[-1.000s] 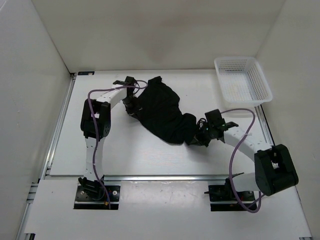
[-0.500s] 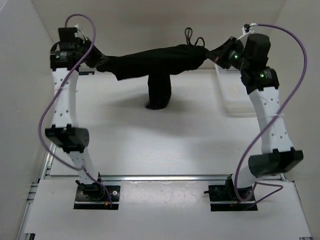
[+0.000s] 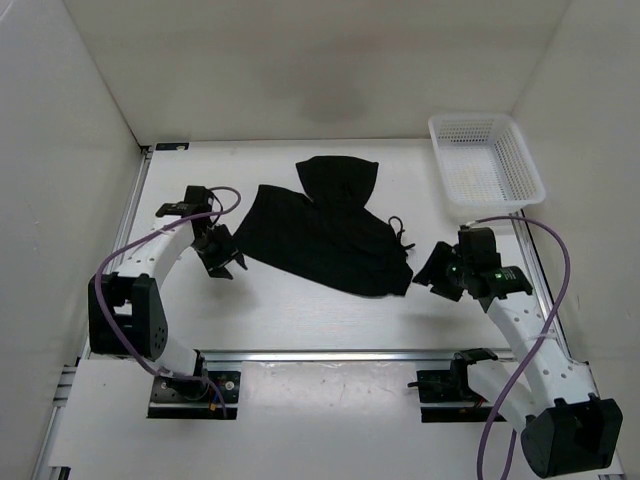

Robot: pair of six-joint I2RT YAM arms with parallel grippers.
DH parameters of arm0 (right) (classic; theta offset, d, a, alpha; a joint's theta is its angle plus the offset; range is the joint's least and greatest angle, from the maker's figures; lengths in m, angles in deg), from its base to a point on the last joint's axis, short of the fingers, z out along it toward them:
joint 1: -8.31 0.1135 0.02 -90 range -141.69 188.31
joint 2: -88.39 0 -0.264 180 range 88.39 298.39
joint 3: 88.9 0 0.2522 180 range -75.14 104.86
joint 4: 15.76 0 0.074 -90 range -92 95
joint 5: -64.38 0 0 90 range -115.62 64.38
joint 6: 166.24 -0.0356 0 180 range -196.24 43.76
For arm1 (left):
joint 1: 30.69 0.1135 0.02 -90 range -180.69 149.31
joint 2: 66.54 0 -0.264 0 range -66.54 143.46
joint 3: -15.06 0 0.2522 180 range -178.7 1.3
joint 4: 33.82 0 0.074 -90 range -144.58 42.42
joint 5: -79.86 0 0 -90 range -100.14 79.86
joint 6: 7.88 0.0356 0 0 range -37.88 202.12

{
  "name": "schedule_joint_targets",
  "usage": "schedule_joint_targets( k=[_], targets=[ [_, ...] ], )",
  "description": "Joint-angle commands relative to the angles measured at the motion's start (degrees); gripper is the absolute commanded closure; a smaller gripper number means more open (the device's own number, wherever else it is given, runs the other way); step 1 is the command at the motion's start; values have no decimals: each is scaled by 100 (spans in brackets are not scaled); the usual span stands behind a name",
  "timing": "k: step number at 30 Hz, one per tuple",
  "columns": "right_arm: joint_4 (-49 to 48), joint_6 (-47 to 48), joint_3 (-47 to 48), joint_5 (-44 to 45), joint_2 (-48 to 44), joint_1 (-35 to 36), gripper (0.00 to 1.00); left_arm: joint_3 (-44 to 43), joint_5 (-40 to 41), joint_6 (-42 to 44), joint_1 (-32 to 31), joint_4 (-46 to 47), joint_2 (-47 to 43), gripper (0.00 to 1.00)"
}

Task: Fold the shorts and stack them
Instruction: Flatten the shorts out

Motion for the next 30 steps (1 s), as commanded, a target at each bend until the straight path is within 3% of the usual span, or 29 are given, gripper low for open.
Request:
schedule_joint_targets(
  k=[1, 3, 4, 7, 8, 9, 10, 11, 12, 14, 22, 25, 26, 30],
  targets=[
    [152, -492, -25, 295, -297, 0, 45, -242, 359, 134, 11, 199, -581, 48],
    [206, -686, -25, 295, -297, 0, 66, -348, 536, 134, 11, 76, -582, 70],
    [267, -687, -25, 295, -245, 0, 84, -435, 606, 134, 11, 15, -582, 86],
    [268, -757, 80, 49, 89, 0, 92, -436, 739, 134, 73, -56, -258, 90],
    [268, -757, 80, -38, 185, 0, 90, -488, 739, 81, 73, 22, -153, 85],
    [181, -757, 80, -152, 291, 0, 84, -489, 739, 81, 73, 162, 101, 72],
    [101, -757, 80, -267, 527, 0, 77, -576, 687, 81, 73, 242, 251, 56],
    [31, -827, -7, -381, 625, 0, 61, -646, 686, 81, 73, 243, 401, 38],
    [-65, -932, -77, -713, 782, 0, 53, -734, 599, 81, 73, 312, 567, 18],
    [-399, -1125, -227, -996, 845, 0, 39, -1076, 546, 142, 20, 313, 1068, 9],
    [-1173, -1662, -667, -1235, 1398, 0, 30, -1824, 607, 142, 20, 313, 2386, 11],
    [-1507, -1662, -667, -1173, 1732, -52, 30, -1956, 607, 142, -33, 365, 2748, 17],
    [-1603, -1662, -667, -1173, 1820, -52, 32, -1956, 607, 142, -33, 366, 2923, 21],
    [-1833, -1531, -430, -587, 2400, 132, 35, -2114, 493, 142, -85, 366, 3118, 59]
  ],
)
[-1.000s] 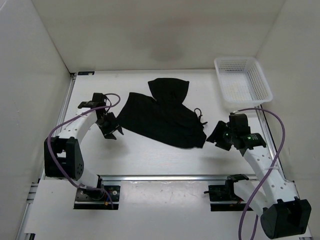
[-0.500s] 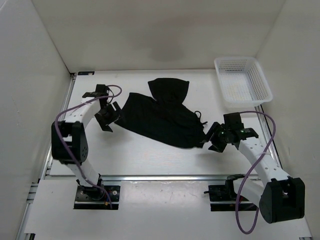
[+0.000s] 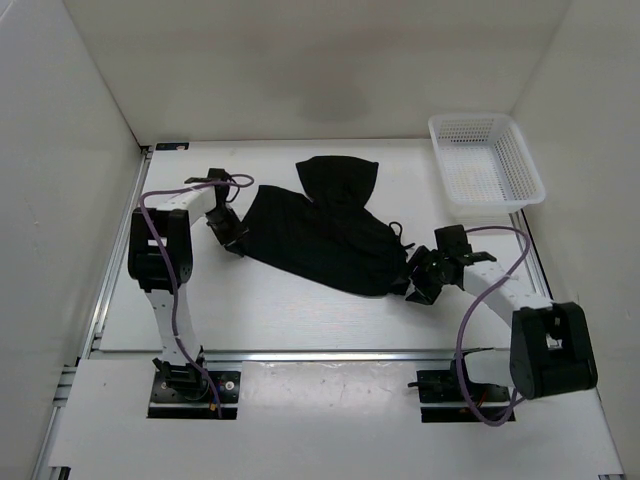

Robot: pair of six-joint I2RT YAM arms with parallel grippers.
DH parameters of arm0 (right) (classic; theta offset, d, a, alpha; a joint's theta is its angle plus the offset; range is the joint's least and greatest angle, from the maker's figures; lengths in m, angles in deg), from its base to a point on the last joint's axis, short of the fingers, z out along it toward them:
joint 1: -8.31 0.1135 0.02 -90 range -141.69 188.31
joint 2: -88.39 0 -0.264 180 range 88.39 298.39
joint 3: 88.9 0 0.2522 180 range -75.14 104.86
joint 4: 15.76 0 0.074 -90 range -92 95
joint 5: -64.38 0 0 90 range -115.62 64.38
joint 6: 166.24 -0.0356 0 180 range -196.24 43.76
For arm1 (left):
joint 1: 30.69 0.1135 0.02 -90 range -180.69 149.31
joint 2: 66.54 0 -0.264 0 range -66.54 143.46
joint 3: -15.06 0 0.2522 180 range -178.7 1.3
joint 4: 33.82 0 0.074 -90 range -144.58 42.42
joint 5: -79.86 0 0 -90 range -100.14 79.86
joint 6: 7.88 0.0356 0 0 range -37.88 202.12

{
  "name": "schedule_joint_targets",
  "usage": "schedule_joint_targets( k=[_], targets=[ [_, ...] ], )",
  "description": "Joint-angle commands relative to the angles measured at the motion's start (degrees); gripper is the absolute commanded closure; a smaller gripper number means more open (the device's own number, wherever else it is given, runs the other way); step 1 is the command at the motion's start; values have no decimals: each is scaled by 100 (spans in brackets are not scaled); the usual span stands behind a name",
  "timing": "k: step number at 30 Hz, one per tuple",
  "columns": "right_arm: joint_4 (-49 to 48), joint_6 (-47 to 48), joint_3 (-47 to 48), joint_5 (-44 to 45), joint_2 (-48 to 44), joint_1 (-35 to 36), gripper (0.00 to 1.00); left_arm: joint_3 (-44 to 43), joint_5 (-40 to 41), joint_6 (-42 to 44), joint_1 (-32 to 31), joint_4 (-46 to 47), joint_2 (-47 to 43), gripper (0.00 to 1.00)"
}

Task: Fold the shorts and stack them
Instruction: Flatten the shorts out

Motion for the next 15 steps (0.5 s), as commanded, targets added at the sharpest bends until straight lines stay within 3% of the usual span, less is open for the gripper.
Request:
schedule_joint_targets(
  k=[1, 3, 6, 10, 11, 15],
  targets=[
    [-353, 41, 252, 440, 396, 106, 35, -172, -45, 140, -85, 167, 29, 78],
    [-527, 41, 323, 520, 704, 159, 37, -224, -45, 141, -85, 167, 29, 90],
    [-643, 41, 471, 826, 1012, 229, 40, -224, -98, 254, -85, 105, -23, 90],
    [-460, 190, 1051, 1205, 1373, 370, 83, -373, -36, 368, -85, -79, -216, 90],
    [-380, 260, 1409, 1276, 1443, 370, 100, -435, -36, 369, -85, -210, -217, 90],
    [94, 673, 2690, 1390, 1496, 370, 100, -1145, 17, 431, 20, -692, -515, 90]
  ],
)
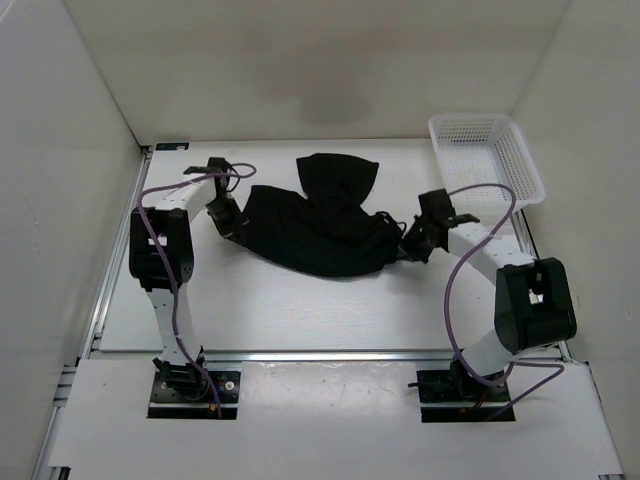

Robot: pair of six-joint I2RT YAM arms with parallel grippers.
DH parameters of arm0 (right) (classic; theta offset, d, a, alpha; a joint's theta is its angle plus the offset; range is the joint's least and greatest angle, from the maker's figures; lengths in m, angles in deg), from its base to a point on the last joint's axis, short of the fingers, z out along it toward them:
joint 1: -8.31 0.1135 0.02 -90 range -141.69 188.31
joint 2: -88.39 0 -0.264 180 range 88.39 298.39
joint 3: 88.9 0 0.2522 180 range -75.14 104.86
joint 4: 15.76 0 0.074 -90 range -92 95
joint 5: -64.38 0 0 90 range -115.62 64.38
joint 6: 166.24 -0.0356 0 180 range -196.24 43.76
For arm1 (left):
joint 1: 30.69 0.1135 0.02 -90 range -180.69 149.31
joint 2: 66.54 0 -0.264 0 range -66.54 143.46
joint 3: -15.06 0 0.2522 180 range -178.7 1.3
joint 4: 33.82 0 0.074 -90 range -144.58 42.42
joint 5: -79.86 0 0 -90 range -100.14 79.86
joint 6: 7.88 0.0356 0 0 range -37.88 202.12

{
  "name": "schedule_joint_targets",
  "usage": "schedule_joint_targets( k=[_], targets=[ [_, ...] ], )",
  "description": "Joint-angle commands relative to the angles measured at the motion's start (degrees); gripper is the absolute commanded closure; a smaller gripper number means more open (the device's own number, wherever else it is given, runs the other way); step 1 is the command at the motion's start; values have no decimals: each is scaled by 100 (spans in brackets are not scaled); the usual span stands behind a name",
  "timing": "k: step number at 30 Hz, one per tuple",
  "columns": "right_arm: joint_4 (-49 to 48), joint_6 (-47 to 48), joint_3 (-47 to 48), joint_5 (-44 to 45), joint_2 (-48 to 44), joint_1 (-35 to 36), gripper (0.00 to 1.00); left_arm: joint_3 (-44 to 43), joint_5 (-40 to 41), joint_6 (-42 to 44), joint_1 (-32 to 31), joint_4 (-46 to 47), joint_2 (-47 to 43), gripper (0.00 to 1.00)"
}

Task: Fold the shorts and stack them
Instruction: Flatten the shorts out

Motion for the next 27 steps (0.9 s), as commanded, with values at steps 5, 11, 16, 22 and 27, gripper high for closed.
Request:
schedule_joint_targets(
  k=[5, 11, 16, 22, 27],
  targets=[
    [748, 961, 3259, -137, 228, -263, 100, -2955, -295, 177, 518, -1189, -634, 90],
    [1179, 1364, 5590, -649, 220, -492, 100, -4434, -849, -77, 1115, -1324, -1236, 90],
    [1180, 1637, 4675, -773, -842, -440, 100, -3212, -788, 89, 1169, -1209, -2214, 90],
    [1233, 1998, 1580, -387, -2881, -88, 100, 355, -648, 151, 1169, -559, -4235, 90],
    [2005, 1403, -840, -368, -4961, -9, 72, 2659, -646, 256, 1169, -558, -5344, 44]
  ],
)
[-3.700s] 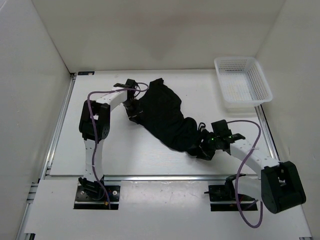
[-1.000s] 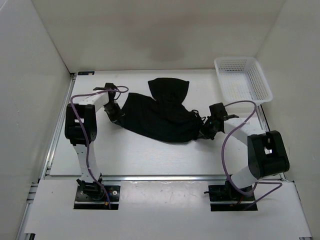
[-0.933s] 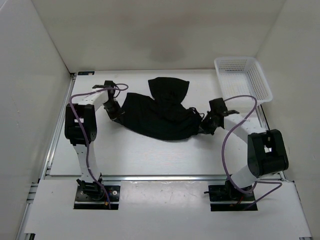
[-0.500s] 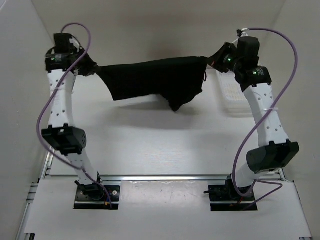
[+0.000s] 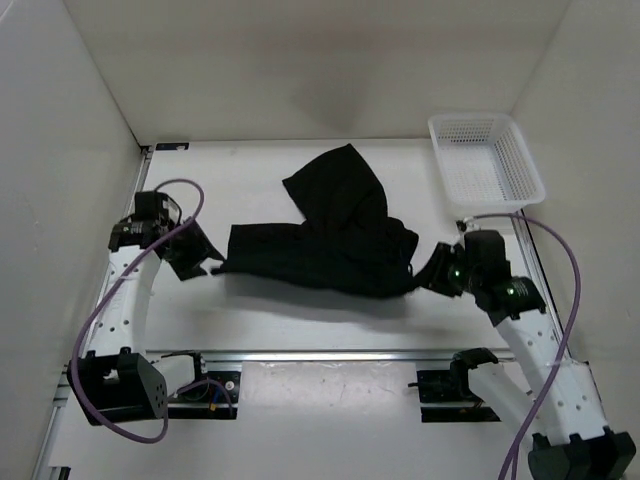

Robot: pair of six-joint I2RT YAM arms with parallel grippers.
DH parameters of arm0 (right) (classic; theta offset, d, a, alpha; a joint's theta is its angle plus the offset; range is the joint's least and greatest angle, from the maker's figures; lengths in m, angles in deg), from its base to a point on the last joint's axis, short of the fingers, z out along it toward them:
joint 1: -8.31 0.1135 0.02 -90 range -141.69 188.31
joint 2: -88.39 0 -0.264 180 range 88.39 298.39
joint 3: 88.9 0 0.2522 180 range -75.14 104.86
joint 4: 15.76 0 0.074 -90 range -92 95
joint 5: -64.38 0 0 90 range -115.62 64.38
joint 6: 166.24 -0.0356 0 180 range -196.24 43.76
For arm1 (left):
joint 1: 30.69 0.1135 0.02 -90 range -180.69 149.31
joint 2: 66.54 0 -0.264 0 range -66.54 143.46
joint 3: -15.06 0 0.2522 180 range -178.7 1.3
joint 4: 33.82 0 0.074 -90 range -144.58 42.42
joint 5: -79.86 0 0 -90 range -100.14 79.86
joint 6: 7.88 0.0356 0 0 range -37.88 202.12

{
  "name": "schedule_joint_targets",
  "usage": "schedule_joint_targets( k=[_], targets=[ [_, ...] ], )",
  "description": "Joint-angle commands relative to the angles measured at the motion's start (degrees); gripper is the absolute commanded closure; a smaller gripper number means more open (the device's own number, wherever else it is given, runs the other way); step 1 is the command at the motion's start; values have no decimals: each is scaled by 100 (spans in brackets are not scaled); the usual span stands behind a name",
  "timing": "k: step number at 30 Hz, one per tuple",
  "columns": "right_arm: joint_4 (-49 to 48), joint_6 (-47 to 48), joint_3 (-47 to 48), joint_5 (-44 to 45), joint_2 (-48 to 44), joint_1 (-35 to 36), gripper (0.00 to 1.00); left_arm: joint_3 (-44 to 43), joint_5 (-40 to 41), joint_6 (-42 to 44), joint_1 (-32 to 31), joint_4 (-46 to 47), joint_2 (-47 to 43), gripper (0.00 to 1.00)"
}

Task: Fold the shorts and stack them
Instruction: Flatten the shorts out

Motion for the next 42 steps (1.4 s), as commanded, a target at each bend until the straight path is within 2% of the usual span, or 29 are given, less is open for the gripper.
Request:
schedule_joint_targets(
  k=[1, 2, 3, 5, 7, 9, 12, 14, 16, 17, 18, 20, 22, 23, 24, 28, 30, 36, 38, 42],
  targets=[
    [886, -284, -653, 128, -1121, 2, 56, 1132, 52, 147, 83, -53, -536, 30],
    [950, -390, -733, 110, -1280, 2, 33, 1232, 52, 147, 83, -54, -536, 20],
    [1003, -573, -734, 110, -1455, 2, 28, 1233, 52, 147, 83, -54, -415, 14],
    [1064, -733, -734, 381, -1405, 2, 24, 1041, 52, 147, 83, -1, -256, 14],
    [1065, -890, -445, 810, -984, 2, 24, 681, 114, 147, 83, -1, 42, 13],
    [1004, -953, -60, 988, -273, 2, 32, 49, 263, 147, -48, 69, 253, 17],
    [688, -1102, 503, 901, 790, 55, 47, -865, 263, 428, -601, 175, 929, 22],
    [626, -1102, 838, 1102, 1640, 55, 49, -1688, 202, 665, -1102, 175, 1772, 22],
    [626, -937, 1348, 1601, 2458, -14, 49, -2349, 525, 666, -1418, -96, 2735, 22],
    [504, -866, 1489, 1674, 2724, -137, 47, -2988, 623, 666, -1681, -167, 3055, 22],
    [450, -787, 1786, 1675, 2979, -208, 43, -3334, 867, 666, -1788, -255, 3363, 21],
    [397, -576, 2112, 1814, 3665, -270, 41, -3949, 948, 666, -2016, -396, 4221, 20],
    [397, -400, 2612, 2008, 4217, -270, 37, -4933, 1019, 543, -2104, -554, 4787, 18],
    [397, -286, 2754, 2070, 4369, -270, 36, -5250, 1019, 543, -2175, -607, 5320, 18],
    [397, -224, 2869, 2070, 4509, -270, 34, -5836, 1019, 491, -2176, -607, 5578, 18],
    [397, 119, 3405, 2070, 5168, -217, 30, -7140, 915, 429, -2281, -721, 6756, 17],
    [397, 189, 3467, 2140, 5379, -217, 30, -7754, 835, 376, -2281, -774, 7372, 11],
    [397, 304, 3669, 2255, 6004, -217, 30, -7864, 1081, 235, -2281, -581, 8014, 11],
    [397, 356, 3670, 2255, 6127, -217, 30, -7943, 1010, 174, -2281, -581, 8129, 0],
    [344, 409, 3670, 2089, 6364, -217, 30, -8074, 1273, 174, -2447, -528, 8314, 0]
  ],
)
